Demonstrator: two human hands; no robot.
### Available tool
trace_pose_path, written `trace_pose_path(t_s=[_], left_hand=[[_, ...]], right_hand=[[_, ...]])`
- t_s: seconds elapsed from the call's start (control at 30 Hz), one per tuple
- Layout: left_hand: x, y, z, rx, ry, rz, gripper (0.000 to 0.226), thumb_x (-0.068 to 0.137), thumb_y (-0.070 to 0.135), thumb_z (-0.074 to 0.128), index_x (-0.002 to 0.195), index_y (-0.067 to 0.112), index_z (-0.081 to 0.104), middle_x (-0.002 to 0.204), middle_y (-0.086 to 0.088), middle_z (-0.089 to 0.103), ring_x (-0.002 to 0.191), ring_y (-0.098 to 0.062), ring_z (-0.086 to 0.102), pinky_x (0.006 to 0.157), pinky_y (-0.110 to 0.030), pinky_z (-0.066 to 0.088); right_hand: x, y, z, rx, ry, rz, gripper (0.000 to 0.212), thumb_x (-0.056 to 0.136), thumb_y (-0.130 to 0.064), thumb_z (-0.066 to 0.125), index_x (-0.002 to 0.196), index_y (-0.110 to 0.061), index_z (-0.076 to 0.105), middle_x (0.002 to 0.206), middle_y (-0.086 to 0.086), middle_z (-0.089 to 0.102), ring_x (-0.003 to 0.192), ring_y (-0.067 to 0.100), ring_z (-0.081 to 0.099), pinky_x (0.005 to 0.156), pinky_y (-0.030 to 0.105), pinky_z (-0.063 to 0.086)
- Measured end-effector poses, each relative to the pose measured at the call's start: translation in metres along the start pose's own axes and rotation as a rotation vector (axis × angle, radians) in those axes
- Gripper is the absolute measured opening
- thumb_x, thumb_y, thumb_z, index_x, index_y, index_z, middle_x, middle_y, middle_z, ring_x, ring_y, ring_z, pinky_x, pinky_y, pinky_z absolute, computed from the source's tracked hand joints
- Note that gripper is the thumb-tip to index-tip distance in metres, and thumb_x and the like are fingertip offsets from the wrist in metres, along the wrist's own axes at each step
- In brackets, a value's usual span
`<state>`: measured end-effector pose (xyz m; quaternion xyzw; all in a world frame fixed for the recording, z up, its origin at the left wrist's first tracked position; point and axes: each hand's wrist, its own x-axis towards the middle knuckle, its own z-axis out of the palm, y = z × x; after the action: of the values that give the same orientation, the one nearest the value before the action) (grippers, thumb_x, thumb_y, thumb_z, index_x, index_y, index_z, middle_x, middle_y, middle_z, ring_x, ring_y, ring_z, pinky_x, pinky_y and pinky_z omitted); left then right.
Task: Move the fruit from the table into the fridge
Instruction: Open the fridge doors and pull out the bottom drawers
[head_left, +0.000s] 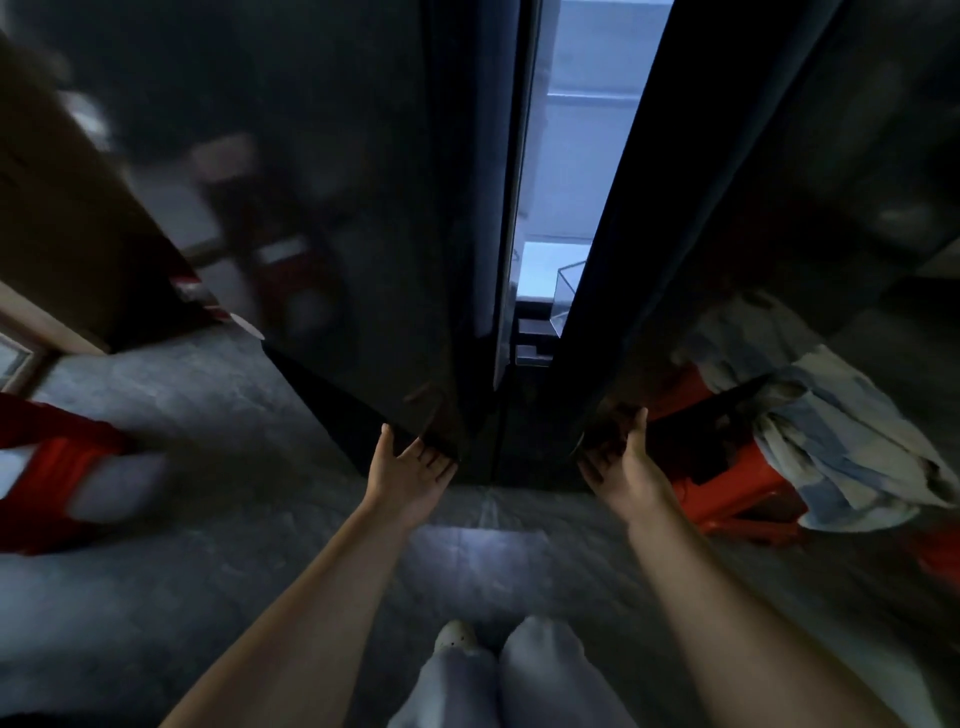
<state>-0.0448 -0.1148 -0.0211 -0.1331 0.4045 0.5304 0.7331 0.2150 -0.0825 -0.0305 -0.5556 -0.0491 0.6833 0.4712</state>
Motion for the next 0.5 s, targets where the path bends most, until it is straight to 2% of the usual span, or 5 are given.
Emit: trace_pose_path(t_s=[0.17,0.27,0.33,0.43,0.5], left_hand=[[-0.014,-0.009,-0.005,0.051,0.065,0.094,0.075,0.094,0.062,0.027,0.147,0.008,0.026,0.151,-0.013,0.030,0.140,-0.030,0.028,0.108,-0.042,0.029],[-0.028,-0.015,-0.003,0.038,0.108,0.106,0.073,0.093,0.062,0.026,0.147,0.012,0.029,0.150,-0.012,0.033,0.138,-0.028,0.031,0.113,-0.042,0.021],[-0.047,-0.030,0.008,0.220,0.207,0.212,0.065,0.095,0.057,0.032,0.143,0.013,0.037,0.146,-0.012,0.041,0.131,-0.027,0.042,0.111,-0.040,0.027],[-0.086,-0.071,0.022,0.834,0.517,0.783,0.054,0.098,0.033,0.045,0.146,0.015,0.026,0.150,-0.006,0.029,0.135,-0.020,0.032,0.106,-0.024,0.024],[-0.114,-0.093,0.030,1.242,0.381,1.310,0.055,0.094,0.022,0.050,0.144,0.016,0.026,0.146,-0.005,0.025,0.137,-0.016,0.024,0.108,-0.021,0.022]], right_hand=[[-0.005,-0.003,-0.007,-0.033,-0.074,0.008,0.052,0.082,-0.067,0.044,0.109,-0.025,0.059,0.117,0.002,0.062,0.113,0.020,0.055,0.107,0.039,0.035],[-0.011,-0.007,-0.011,-0.090,-0.097,0.004,0.055,0.083,-0.066,0.045,0.116,-0.023,0.056,0.120,0.003,0.060,0.112,0.021,0.054,0.103,0.039,0.039],[-0.019,-0.005,-0.015,-0.235,-0.033,0.006,0.054,0.085,-0.062,0.047,0.120,-0.022,0.054,0.115,0.003,0.060,0.108,0.021,0.057,0.097,0.039,0.044],[-0.031,0.008,-0.023,-0.547,0.000,0.090,0.044,0.092,-0.042,0.054,0.125,-0.013,0.052,0.124,0.011,0.058,0.113,0.026,0.057,0.097,0.039,0.042],[-0.045,0.016,-0.020,-0.743,-0.120,0.083,0.035,0.096,-0.029,0.052,0.125,-0.010,0.052,0.128,0.011,0.057,0.112,0.024,0.057,0.097,0.038,0.040]])
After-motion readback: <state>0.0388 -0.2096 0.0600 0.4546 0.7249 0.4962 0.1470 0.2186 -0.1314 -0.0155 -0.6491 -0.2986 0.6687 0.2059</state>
